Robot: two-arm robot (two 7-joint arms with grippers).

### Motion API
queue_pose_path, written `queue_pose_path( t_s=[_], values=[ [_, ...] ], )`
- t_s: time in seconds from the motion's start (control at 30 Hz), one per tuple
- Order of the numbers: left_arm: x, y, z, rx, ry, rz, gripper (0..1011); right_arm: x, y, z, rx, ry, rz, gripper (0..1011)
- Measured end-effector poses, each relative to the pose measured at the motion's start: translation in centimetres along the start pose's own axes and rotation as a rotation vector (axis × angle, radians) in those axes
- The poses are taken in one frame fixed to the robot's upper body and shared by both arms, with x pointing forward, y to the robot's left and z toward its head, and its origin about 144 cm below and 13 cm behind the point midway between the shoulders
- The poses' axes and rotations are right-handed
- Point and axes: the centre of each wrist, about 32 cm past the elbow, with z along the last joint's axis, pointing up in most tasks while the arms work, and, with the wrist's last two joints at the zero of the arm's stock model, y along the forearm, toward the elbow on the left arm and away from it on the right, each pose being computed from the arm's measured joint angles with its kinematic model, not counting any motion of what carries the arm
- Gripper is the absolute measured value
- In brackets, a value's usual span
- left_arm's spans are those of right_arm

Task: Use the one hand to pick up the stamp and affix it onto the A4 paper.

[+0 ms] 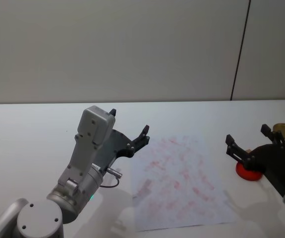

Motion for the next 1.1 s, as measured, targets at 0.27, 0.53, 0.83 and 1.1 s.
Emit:
queue_pose_path(
  t_s=[0.27, 0.53, 0.83, 1.1],
  values=[
    [0.0, 0.0, 0.0, 0.000, 0.000, 0.000, 993, 0.0, 0.0, 0.0, 0.000, 0.000, 0.000, 1001],
    [0.0, 0.0, 0.0, 0.000, 0.000, 0.000, 993, 0.0, 0.0, 0.0, 0.000, 0.000, 0.000, 1001],
    [0.0, 0.0, 0.0, 0.000, 0.000, 0.000, 993, 0.1, 0.0, 0.0, -0.001, 0.001, -0.001, 1001],
    [0.0, 0.0, 0.0, 0.000, 0.000, 0.000, 993, 1.2, 0.3, -0.2, -0.023, 0.011, 0.000, 1001]
  ],
)
